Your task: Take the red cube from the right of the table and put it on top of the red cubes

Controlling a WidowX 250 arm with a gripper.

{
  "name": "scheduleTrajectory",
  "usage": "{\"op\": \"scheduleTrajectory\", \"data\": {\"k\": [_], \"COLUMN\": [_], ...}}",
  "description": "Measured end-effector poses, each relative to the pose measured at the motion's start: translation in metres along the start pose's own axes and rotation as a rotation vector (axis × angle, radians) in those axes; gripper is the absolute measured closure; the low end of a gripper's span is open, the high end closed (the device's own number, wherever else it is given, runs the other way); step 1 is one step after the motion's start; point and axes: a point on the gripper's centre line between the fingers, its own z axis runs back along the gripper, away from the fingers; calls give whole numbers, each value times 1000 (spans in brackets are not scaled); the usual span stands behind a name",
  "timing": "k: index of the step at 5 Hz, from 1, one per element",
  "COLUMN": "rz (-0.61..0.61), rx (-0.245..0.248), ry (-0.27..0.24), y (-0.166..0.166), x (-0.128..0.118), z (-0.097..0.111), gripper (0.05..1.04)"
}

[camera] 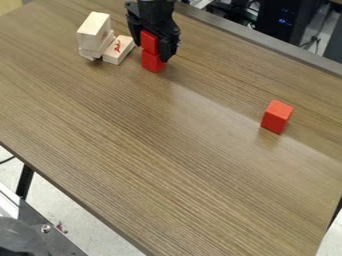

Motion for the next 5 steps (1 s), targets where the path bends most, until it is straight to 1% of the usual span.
{"op": "scheduleTrajectory", "data": {"k": [1,2,3,4,5], "rz": [7,16,27,33,45], "rx": [-4,0,18,44,52], "ry": [4,-8,-47,-119,-174], "y": [-1,-3,-2,-1,-2], "x": [-1,-6,-4,3,7], "z": [-2,4,19,47,64], "gripper": [84,84,84,85,84]}}
